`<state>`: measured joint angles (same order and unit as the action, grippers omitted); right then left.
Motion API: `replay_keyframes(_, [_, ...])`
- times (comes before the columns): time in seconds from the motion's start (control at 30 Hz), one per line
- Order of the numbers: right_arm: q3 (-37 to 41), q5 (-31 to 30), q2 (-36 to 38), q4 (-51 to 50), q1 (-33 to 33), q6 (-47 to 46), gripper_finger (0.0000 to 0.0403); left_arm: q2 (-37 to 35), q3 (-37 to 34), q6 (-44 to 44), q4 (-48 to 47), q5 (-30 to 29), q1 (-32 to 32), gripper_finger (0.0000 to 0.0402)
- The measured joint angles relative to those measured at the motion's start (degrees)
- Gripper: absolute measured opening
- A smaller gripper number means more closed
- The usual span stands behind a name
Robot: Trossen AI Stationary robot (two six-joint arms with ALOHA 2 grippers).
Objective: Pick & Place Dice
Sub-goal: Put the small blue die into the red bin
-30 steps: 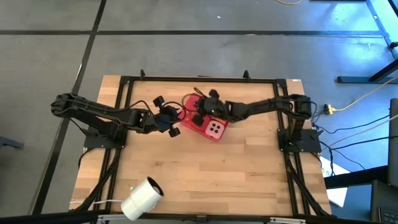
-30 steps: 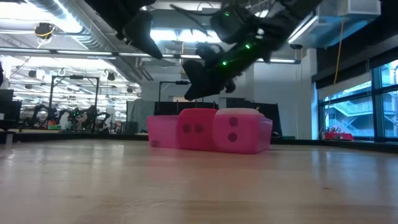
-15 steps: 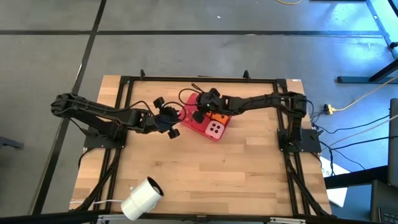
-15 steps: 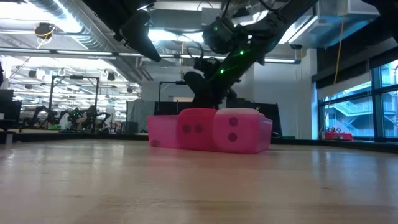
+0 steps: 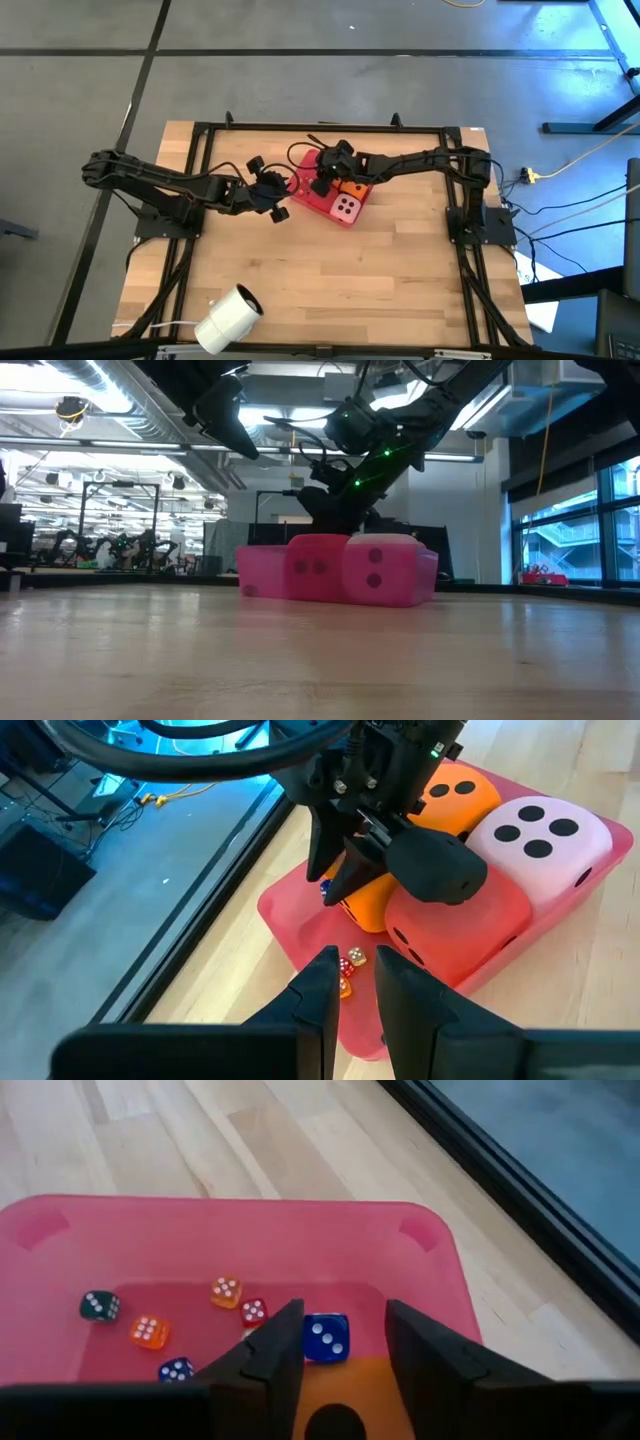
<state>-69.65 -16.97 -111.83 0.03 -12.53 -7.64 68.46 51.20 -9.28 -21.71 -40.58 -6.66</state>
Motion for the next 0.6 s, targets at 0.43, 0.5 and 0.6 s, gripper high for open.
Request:
replay_keyframes(0.43, [0.0, -0.2, 2.4, -2.3, 0.0, 8.2, 0.0167, 0.0, 0.0, -0.5, -0.7, 0.0, 0.0, 0.0061])
replay_keyframes(0.5, [0.0, -0.2, 3.4, -3.5, 0.0, 8.1, 0.0165, 0.0, 0.0, -0.7, -0.9, 0.0, 0.0, 0.0061])
replay_keyframes(0.6, [0.0, -0.1, 4.0, -6.3, 0.0, 7.5, 0.0164, 0.0, 0.0, -0.7, -0.9, 0.0, 0.0, 0.0061])
